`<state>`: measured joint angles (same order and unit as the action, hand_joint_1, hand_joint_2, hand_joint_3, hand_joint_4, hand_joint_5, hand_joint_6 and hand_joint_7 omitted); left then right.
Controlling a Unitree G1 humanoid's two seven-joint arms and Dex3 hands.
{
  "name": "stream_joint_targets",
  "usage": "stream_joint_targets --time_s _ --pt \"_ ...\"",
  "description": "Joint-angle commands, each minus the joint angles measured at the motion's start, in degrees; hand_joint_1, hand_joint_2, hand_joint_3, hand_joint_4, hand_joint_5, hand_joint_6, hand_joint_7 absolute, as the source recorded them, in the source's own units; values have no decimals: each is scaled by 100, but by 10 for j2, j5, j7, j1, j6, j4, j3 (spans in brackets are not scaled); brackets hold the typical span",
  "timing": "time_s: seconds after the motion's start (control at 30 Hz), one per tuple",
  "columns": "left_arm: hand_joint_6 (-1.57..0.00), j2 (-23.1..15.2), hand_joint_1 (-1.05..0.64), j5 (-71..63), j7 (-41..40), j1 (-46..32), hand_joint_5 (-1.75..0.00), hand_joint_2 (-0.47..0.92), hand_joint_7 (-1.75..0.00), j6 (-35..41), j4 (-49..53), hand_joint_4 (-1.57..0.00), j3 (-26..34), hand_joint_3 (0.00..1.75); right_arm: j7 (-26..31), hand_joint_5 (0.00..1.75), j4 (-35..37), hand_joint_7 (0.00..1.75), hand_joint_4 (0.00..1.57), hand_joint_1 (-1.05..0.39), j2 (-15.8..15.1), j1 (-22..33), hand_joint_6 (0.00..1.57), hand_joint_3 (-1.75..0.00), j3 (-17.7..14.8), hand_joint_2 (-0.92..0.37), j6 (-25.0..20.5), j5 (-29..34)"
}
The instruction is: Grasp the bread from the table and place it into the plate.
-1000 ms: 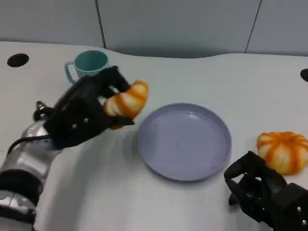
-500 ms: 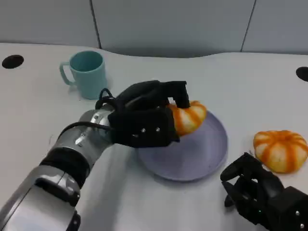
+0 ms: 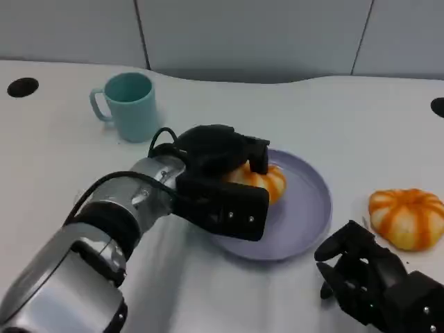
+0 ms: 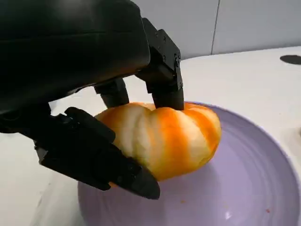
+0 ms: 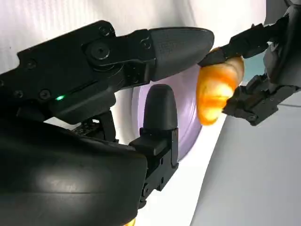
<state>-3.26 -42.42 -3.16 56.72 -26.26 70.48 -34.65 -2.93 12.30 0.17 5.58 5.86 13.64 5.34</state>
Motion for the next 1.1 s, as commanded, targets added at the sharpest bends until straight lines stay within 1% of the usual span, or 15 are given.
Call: stream_joint_targets --time_s 0.03,0.1,0.17,0.2,0.4,0.5,0.6,0.7,0.73,0.8,0.9,1.0,1.07,1.1 --pt "-39 -9 -63 0 20 28 -38 92 -7 -11 6 -23 -4 2 3 175 3 175 62 -31 -4 1 39 -34 -3 -92 5 -1" --pt "-28 -9 -72 1 25 28 -29 92 -2 -16 8 -11 -3 3 0 175 5 175 61 -31 -3 0 39 -34 -4 -92 5 -5" --pt "-21 -8 -79 4 35 30 -23 92 -1 -16 10 -4 -1 6 3 175 4 175 61 -31 -5 -1 39 -34 -3 -92 5 1" --pt "-16 -7 -83 5 38 30 -17 92 -1 -16 11 -1 0 8 4 175 4 175 62 -30 -5 -1 39 -34 -2 -92 7 3" --pt "-8 -10 -91 26 59 31 -4 92 -1 -30 9 0 15 14 5 175 6 175 62 -30 -5 -2 40 -34 -4 -92 7 3" --pt "-8 -10 -92 29 62 31 -3 92 -1 -32 8 0 16 15 5 175 6 175 62 -30 -5 -2 40 -34 -5 -92 7 3" --pt "-12 -33 -89 105 122 16 -5 92 -3 -55 -1 -5 79 12 -1 175 -1 175 62 -29 -2 0 39 -34 -8 -92 -4 -9" --pt "-14 -40 -87 132 146 7 -6 92 -4 -65 -8 -7 101 11 -2 175 -2 175 63 -29 -2 0 39 -35 -9 -92 -7 -13" --pt "-14 -51 -86 182 190 -13 -6 92 -4 -73 -19 -7 138 11 -2 175 -4 175 63 -29 -5 -1 38 -35 -9 -92 -9 -9" --pt "-15 -68 -83 257 258 -45 -6 92 -4 -83 -40 -7 190 13 -1 175 -8 175 63 -30 -8 -1 38 -35 -9 -92 -15 -6" --pt "-16 -80 -83 316 321 -80 -7 92 -4 -82 -71 -7 229 14 -1 175 -12 175 62 -30 -9 -1 38 -35 -10 -92 -22 -6" --pt "-17 -85 -84 344 351 -102 -7 92 -4 -70 -96 -7 247 14 -1 175 -13 175 62 -30 -10 -1 38 -35 -10 -92 -24 -6" --pt "-16 -97 -87 417 395 -172 -7 92 -3 -55 -165 -7 290 22 -5 175 -7 175 61 -29 -14 -5 38 -35 -13 -92 -22 -11" --pt "-16 -101 -85 447 411 -203 -8 92 -3 -44 -199 -7 306 24 -6 175 -5 175 61 -29 -15 -8 38 -35 -14 -92 -23 -11"
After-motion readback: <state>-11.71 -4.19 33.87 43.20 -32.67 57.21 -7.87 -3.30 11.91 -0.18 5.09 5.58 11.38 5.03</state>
